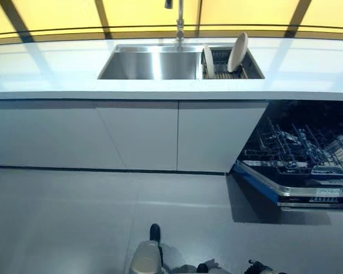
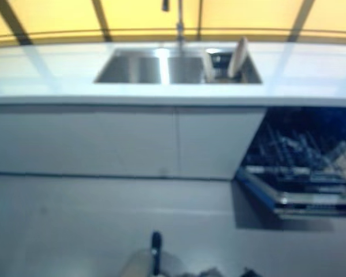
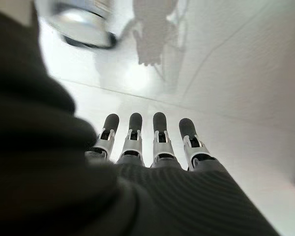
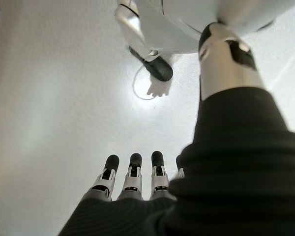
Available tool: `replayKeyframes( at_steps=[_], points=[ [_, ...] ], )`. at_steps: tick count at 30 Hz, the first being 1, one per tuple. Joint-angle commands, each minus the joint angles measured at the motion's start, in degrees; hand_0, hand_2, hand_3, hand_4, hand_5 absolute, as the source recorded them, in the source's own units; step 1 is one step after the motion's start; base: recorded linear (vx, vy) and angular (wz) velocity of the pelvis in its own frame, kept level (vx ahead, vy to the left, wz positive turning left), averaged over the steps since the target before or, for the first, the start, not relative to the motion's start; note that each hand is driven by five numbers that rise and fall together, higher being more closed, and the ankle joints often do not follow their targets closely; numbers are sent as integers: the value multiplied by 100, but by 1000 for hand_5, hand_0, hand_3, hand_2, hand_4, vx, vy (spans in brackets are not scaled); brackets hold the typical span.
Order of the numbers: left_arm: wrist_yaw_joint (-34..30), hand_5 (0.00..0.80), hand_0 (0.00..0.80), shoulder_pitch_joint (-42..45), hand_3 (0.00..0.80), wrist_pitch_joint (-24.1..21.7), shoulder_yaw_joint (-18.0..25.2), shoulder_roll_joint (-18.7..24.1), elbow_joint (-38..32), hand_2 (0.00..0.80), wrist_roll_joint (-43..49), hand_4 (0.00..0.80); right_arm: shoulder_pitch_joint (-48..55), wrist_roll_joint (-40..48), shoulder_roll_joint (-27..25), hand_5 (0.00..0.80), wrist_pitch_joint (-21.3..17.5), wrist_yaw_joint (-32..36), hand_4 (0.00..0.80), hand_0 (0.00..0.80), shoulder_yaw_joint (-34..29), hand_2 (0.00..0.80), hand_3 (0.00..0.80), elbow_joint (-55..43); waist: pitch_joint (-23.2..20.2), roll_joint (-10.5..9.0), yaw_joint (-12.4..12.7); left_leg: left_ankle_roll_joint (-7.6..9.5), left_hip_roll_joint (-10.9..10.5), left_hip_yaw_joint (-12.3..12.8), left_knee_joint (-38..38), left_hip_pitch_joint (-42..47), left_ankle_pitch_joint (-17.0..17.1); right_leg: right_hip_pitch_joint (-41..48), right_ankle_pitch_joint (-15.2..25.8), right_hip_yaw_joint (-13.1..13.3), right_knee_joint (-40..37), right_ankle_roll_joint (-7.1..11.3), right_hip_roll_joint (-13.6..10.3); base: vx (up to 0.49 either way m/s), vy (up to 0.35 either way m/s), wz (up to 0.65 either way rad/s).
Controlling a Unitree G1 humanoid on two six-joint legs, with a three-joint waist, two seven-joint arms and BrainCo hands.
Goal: Take plates into dishwasher
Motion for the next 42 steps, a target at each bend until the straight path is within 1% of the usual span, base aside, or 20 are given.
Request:
replayKeyframes(
  at_steps=[1, 6, 9, 10, 12, 15, 16, 18, 19, 22, 24, 28, 30, 31, 32, 33, 34, 37, 41, 42],
  points=[
    [109, 0, 0, 10, 0, -99, -230, 227, -222, 0, 307, 0, -108, -157, 256, 0, -196, 67, 0, 0, -104, 0, 0, -89, -463, -360, 29, 185, -457, -94, -3, -703, 111, 1115, -87, -251, -170, 265, -164, 304, 203, -7],
    [175, 0, 0, -145, 0, -67, -315, 364, -214, 0, 211, 0, -234, 253, 325, 0, -264, -291, 0, 0, -166, 0, 0, -129, -691, -491, 19, 467, -783, -280, 75, -629, -101, 890, 380, -245, 284, 419, -298, 243, 184, 22],
    [116, 0, 0, -220, 0, 98, -301, 421, -183, 0, 296, 0, -294, 164, 319, 0, -348, -338, 0, 0, -204, 0, 0, -201, -748, -503, -2, 687, -990, -339, 191, -576, -285, 461, 936, -296, 1321, 484, -445, 256, 173, 12],
    [60, 0, 0, -223, 0, 151, -311, 461, -150, 0, 433, 0, -288, 223, 309, 0, -373, -402, 0, 0, -213, 0, 0, -235, -731, -467, -59, 747, -1065, -438, 208, -473, -355, 194, 1075, -232, 1769, 478, -332, 266, 127, 16],
    [32, 0, 0, -193, 0, 191, -316, 488, -108, 0, 617, 0, -294, 370, 275, 0, -395, -443, 0, 0, -194, 0, 0, -290, -704, -451, -125, 747, -1123, -531, 244, -326, -435, -178, 1253, -286, 1842, 448, -383, 330, 63, 35],
    [10, 0, 0, -150, 0, 167, -422, 525, -100, 0, 633, 0, -385, 497, 147, 0, -408, -405, 0, 0, -159, 0, 0, -396, -564, -275, -424, 591, -975, -566, -1, 424, -554, -1234, 1089, -760, 788, 340, -439, 408, -66, 24],
    [11, 0, 0, -159, 0, 143, -442, 542, -116, 0, 615, 0, -382, 563, 113, 0, -426, -406, 0, 0, -168, 0, 0, -398, -513, -307, -520, 566, -1026, -644, -62, 588, -655, -1487, 1327, -802, 342, 425, -479, 416, -173, 5],
    [1, 0, 0, -225, 0, 107, -444, 560, -112, 0, 634, 0, -364, 604, 71, 0, -544, -389, 0, 0, -223, 0, 0, -381, -396, -420, -782, 543, -1195, -977, -131, 949, -1003, -2099, 2297, -554, -696, 740, -572, 481, -179, 28],
    [-12, 0, 0, -261, 0, 82, -419, 601, -96, 0, 652, 0, -373, 552, 57, 0, -550, -392, 0, 0, -277, 0, 0, -401, -337, -377, -898, 526, -1162, -1133, -45, 1067, -1138, -2432, 2354, -467, -1069, 778, -535, 487, -160, 61],
    [-89, 0, 0, -258, 0, 85, -355, 661, -123, 0, 746, 0, -405, 481, 25, 0, -373, -473, 0, 0, -316, 0, 0, -411, -201, -418, -979, 592, -1131, -1263, 401, 1344, -1644, -2439, 2312, -463, -839, 628, -613, 430, -171, 53],
    [-79, 0, 0, -166, 0, -10, -290, 656, -105, 0, 851, 0, -395, 467, 9, 0, -327, -558, 0, 0, -346, 0, 0, -399, -235, -511, -996, 610, -1081, -1143, 721, 1387, -1899, -2262, 2110, -394, -374, 593, -650, 380, -199, 80],
    [-134, 0, 0, -146, 0, -50, -252, 612, -232, 0, 672, 0, -479, 142, -105, 0, -463, -520, 0, 0, -92, 0, 0, -635, -212, -535, -977, 417, -683, -973, 881, 1422, -1956, -2316, 1880, -430, 312, 584, -764, 190, -161, 72],
    [-175, 0, 0, -199, 0, -15, -332, 600, -282, 0, 720, 0, -630, -39, -212, 0, -668, -110, 0, 0, 89, 0, 0, -876, -213, -534, -932, 360, -637, -1038, 690, 1438, -1850, -2251, 1831, -457, 231, 549, -706, 112, -117, 2],
    [-182, 0, 0, -228, 0, 10, -360, 634, -319, 0, 823, 0, -736, -66, -319, 0, -810, 378, 0, 0, 264, 0, 0, -1168, -221, -541, -905, 324, -610, -1064, 604, 1413, -1792, -2259, 1801, -477, 215, 538, -678, 27, -118, -3],
    [-215, 0, 0, -280, 0, 74, -438, 783, -415, 0, 903, 0, -951, 54, -570, 0, -686, 1284, 0, 0, 589, 0, 0, -2021, -219, -581, -874, 256, -539, -1020, 446, 1389, -1706, -2351, 1797, -541, 213, 555, -688, 16, -108, -13],
    [-247, 0, 0, -291, 0, 118, -453, 820, -449, 0, 958, 0, -991, 37, -648, 0, -775, 1567, 0, 0, 667, 0, 0, -2206, -219, -587, -867, 233, -515, -1000, 409, 1385, -1685, -2375, 1794, -565, 218, 561, -693, 16, -109, -16],
    [-294, 0, 0, -295, 0, 168, -445, 971, -524, 0, 1052, 0, -1106, 171, -997, 0, -626, 2317, 0, 0, 847, 0, 0, -3129, -207, -631, -876, 198, -467, -946, 320, 1387, -1648, -2446, 1799, -635, 241, 588, -729, 59, -75, -23],
    [-377, 0, 0, -188, 0, 235, -264, 1233, -557, 0, 1237, 0, -1212, 988, -1769, 0, -171, 3443, 0, 0, 940, 0, 0, -5158, -179, -705, -1003, 136, -410, -819, 162, 1507, -1610, -2575, 1862, -688, 323, 695, -825, 124, -40, -17],
    [-370, 0, 0, 17, 0, 68, -64, 1278, -338, 0, 1413, 0, -1141, 2083, -2146, 0, 82, 4410, 0, 0, 609, 0, 0, -6396, -227, -730, -1122, 87, -368, -548, 52, 1741, -1622, -2604, 1934, -922, 392, 802, -957, 201, -8, -12],
    [-344, 0, 0, 160, 0, 5, 48, 1286, -227, 0, 1406, 0, -1202, 2627, -2167, 0, 202, 4989, 0, 0, 429, 0, 0, -6781, -272, -738, -1104, 47, -350, -288, 57, 1832, -1621, -2532, 1944, -1320, 422, 833, -1071, 204, -37, -55]
  ],
)
